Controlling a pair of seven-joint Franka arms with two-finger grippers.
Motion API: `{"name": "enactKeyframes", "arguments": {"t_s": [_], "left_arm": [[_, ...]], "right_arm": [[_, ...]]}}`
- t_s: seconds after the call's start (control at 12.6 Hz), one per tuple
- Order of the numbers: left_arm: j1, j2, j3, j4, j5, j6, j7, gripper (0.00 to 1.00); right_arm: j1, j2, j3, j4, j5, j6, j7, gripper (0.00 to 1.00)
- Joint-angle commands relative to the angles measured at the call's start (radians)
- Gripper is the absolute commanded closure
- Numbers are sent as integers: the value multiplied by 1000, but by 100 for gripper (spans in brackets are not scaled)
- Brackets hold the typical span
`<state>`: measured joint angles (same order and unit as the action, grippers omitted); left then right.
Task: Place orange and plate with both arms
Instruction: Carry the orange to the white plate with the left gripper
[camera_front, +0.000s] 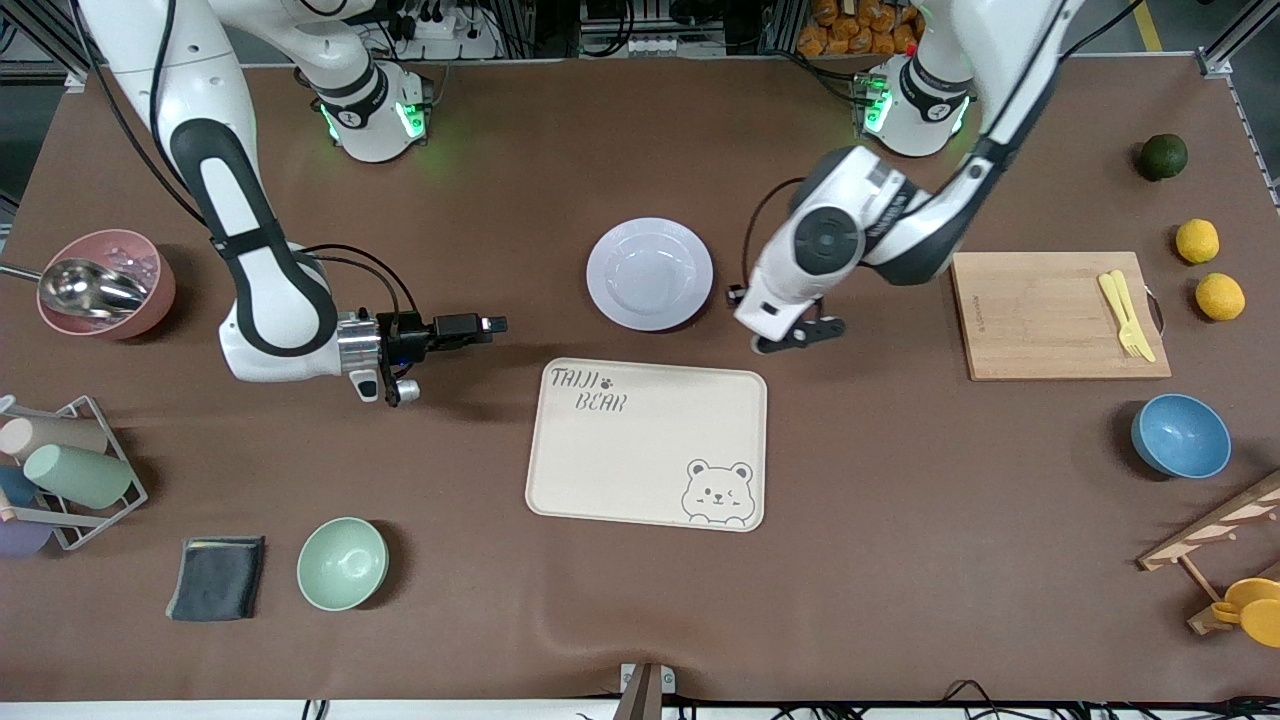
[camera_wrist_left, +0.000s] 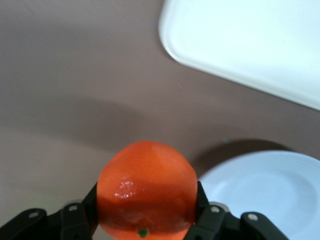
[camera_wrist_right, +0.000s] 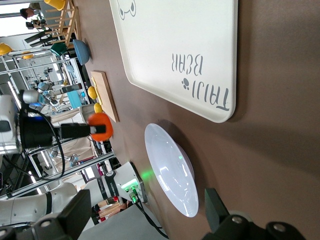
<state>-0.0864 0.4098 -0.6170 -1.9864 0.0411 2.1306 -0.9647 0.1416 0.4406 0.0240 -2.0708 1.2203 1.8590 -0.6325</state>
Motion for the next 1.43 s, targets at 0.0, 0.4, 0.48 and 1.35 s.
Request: {"name": "enactKeyframes", "arguments": {"t_s": [0.0,0.4,0.48,1.35], "left_arm": [[-79,76,8,67,-12,41,-136,100],[-268,268,20,261,3,45,-393,100],[-285,274,35,256,3,46,-396,100],[-311,183,132,261,2,52,-466,0]], "right_arm": [[39,-6,-7,-37,59,48,-42,0],[87,-5,-7,-63,131,112,-95,0],[95,-6,-7,-66,137,115,-95,0],[95,-6,-7,-68,140,115,-108,0]]}}
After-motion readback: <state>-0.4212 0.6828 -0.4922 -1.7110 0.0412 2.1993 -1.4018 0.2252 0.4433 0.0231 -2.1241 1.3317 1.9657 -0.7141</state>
